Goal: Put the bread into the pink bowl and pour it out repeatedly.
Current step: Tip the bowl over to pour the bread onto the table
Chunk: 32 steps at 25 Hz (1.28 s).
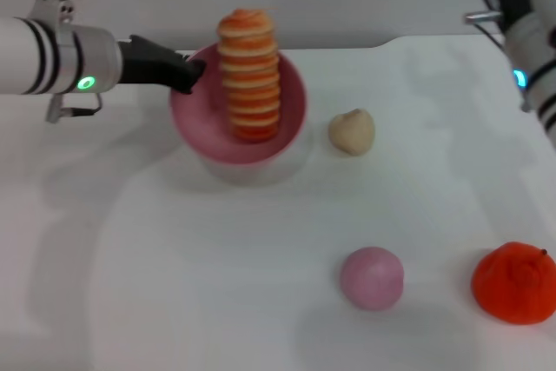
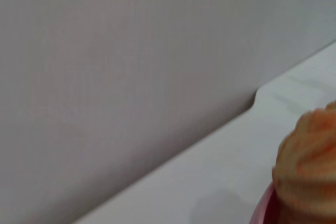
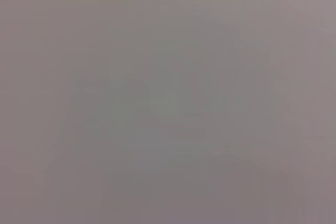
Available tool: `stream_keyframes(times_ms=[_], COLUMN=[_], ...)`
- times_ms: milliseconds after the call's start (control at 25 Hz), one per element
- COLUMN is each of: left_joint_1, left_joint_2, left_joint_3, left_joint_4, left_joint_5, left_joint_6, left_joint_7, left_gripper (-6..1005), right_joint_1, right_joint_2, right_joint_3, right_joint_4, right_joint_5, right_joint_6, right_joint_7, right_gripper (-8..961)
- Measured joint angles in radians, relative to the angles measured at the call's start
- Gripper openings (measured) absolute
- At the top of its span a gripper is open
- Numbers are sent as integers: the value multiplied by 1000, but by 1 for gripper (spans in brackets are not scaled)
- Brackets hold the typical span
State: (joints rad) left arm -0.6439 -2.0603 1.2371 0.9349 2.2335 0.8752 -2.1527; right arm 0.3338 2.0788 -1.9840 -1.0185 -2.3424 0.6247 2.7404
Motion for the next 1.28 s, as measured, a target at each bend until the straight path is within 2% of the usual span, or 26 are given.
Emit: stream_keyframes(times_ms=[40,160,200,360,600,680,720,840,920,1000,1040,1080,1280], left_joint_1=[0,3,3,11,20,30,35,38,51,56,62,84,107], left_joint_2=[0,-1,-1,-2,-5,-6,-7,-7,-7,-7,-6,-5,-7], left_joint_3=[0,118,118,238,342,427,467,487,567,589,610,674,773], left_joint_4=[0,-1,-1,-1,0,11,19,24,42,47,52,67,77], left_joint_5=[0,-94,-94,-145,-183,-204,-207,-207,-203,-200,-198,-192,-192], left_joint_6=[0,-132,-132,-269,-376,-447,-477,-490,-555,-577,-606,-695,-845], left_joint_7=[0,7,7,8,8,8,9,9,9,9,11,39,119], left_gripper=[50,50,50,50,50,50,50,50,50,50,50,50,50], right_joint_1=[-5,-25,-33,-53,-73,-75,-77,-86,-89,-96,-100,-104,-111], right_joint_2=[0,0,1,2,1,1,1,0,0,0,0,0,0], right_joint_3=[10,47,63,116,171,175,177,204,213,232,239,244,250], right_joint_4=[10,40,50,77,123,140,148,175,180,186,187,188,199], right_joint_5=[0,1,2,15,58,78,91,122,125,130,132,133,135], right_joint_6=[7,29,39,57,101,116,125,148,150,152,152,152,153], right_joint_7=[4,5,7,24,32,32,32,32,32,32,32,36,55], right_gripper=[665,665,665,664,665,665,665,665,666,666,666,666,664])
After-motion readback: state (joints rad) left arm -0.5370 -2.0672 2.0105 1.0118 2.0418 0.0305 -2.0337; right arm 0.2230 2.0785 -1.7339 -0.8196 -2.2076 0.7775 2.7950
